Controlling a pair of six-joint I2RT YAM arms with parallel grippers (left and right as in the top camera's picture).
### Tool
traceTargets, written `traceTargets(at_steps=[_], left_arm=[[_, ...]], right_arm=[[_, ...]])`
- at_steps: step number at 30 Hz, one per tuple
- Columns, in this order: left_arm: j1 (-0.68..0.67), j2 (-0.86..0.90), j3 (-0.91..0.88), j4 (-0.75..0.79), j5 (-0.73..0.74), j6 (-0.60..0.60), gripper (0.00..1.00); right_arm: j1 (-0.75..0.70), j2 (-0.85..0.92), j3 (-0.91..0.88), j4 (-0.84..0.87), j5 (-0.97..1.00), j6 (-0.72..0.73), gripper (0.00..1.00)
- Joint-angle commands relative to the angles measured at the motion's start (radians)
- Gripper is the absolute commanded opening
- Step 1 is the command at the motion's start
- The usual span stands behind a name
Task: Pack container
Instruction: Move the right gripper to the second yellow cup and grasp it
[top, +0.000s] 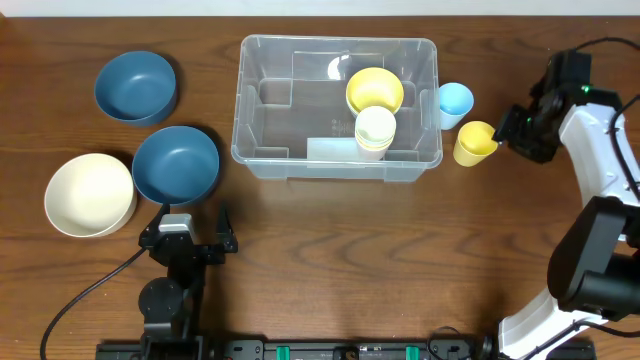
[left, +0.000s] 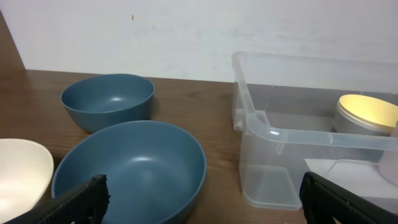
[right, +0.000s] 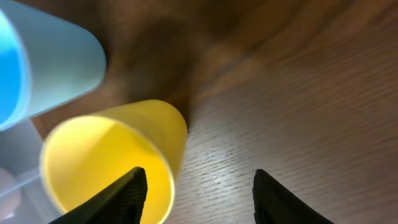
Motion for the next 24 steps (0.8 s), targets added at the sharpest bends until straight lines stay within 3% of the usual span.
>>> traceTargets(at_steps=[1,11,17,24], left_arm=[[0.003,-0.006,-0.016,-0.036,0.004,0.014,0.98],[0.003,-0.006,-0.016,-0.036,0.004,0.014,0.98],[0.003,-0.006,-0.016,-0.036,0.004,0.014,0.98],[0.003,-0.006,-0.016,-0.036,0.004,0.014,0.98]], right_arm=[[0.026,0.000,-0.050,0.031,-0.008,0.006,0.51],[0.036,0.000,-0.064,0.056,-0.008,0.008,0.02],[0.036,-0.023,-0.049,0.019,-0.005,0.011,0.01],[0.037,-0.170,0.088,-0.160,0.008,-0.018,0.01]])
